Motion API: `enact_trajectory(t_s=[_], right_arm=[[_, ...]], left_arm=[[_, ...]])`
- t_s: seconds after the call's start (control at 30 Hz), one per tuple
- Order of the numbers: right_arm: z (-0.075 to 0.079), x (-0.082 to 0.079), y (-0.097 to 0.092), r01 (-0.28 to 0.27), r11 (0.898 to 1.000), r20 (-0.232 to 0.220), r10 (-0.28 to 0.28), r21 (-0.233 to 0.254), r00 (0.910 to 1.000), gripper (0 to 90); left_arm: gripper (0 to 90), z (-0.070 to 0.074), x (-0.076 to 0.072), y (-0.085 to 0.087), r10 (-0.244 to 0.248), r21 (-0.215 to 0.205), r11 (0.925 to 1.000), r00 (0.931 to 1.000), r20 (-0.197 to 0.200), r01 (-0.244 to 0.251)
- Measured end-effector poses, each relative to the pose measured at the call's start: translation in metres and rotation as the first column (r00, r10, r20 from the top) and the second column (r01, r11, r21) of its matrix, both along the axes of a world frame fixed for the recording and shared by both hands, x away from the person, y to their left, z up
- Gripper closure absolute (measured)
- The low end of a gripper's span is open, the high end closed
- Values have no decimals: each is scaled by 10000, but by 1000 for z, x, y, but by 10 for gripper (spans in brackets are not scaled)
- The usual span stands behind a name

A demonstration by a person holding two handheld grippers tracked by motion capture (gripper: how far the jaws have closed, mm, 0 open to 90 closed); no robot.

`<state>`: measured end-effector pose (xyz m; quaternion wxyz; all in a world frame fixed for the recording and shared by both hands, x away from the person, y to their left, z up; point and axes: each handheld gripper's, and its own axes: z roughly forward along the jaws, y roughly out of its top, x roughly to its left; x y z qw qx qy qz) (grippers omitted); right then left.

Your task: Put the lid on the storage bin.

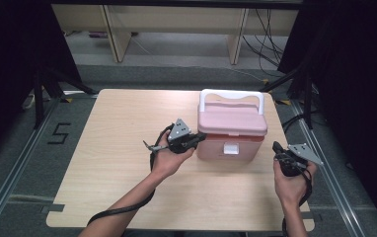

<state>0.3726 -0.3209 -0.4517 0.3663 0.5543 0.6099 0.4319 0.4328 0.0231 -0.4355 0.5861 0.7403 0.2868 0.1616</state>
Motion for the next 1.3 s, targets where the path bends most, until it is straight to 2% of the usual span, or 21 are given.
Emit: enact_trajectory(t_s=[0.4,0.43,0.47,0.53,0.87,0.93,1.0,1.03,1.07,1.1,1.13,1.17,1.2,1.23,1.27,1.3], right_arm=[[-1,-1,0,-17,9999,44,17,-113,10000,900],[-2,-1,1,-28,10000,32,28,6,10000,900],[-2,-2,2,93,9998,-59,-92,147,9999,900],[-3,-2,1,-5,10000,-25,5,57,10000,900],[-7,-2,2,24,9999,-116,-22,165,9999,900],[-8,-2,1,22,10000,-5,-22,-49,10000,900],[-9,-2,1,-80,9999,-93,81,110,9999,900],[-10,-2,2,-42,9997,-114,45,233,9999,900],[-10,-3,2,111,9998,-192,-108,162,9998,900],[-12,-1,1,0,9999,51,0,126,10000,900],[-12,-3,0,20,10000,-224,-18,89,9997,900],[-12,-5,1,262,9990,-334,-249,365,9991,900],[-13,-3,-3,87,9998,-119,-89,-166,9999,900],[-14,-6,-1,196,9995,-367,-186,254,9992,900],[-15,-5,-4,89,10000,-210,-89,6,9997,900],[-15,-5,-4,229,9997,-244,-227,100,9994,900]], left_arm=[[897,-2,-6,12,23,64,10000,10000,-36,-22],[897,-3,-6,13,-4,-25,10000,10000,-15,4],[897,-3,-7,15,38,103,9999,10000,-39,-38],[897,-5,-8,18,101,34,9999,9999,-63,-101],[897,0,-9,41,421,168,9990,9990,114,-423],[896,0,-9,45,506,220,9985,9986,181,-510],[896,-1,-8,51,601,263,9978,9980,198,-607],[895,-1,-8,53,661,278,9974,9976,214,-667],[895,-2,-9,56,711,292,9970,9973,206,-717],[895,-2,-9,59,777,266,9966,9967,229,-783],[895,-2,-9,63,810,311,9962,9963,304,-819],[894,-1,-10,66,876,285,9957,9957,315,-885],[894,-1,-10,70,946,270,9951,9950,326,-955],[894,-1,-10,73,1007,309,9943,9942,381,-1019],[893,-1,-10,76,1066,254,9939,9935,407,-1077],[893,-1,-10,80,1129,295,9930,9928,392,-1141]])
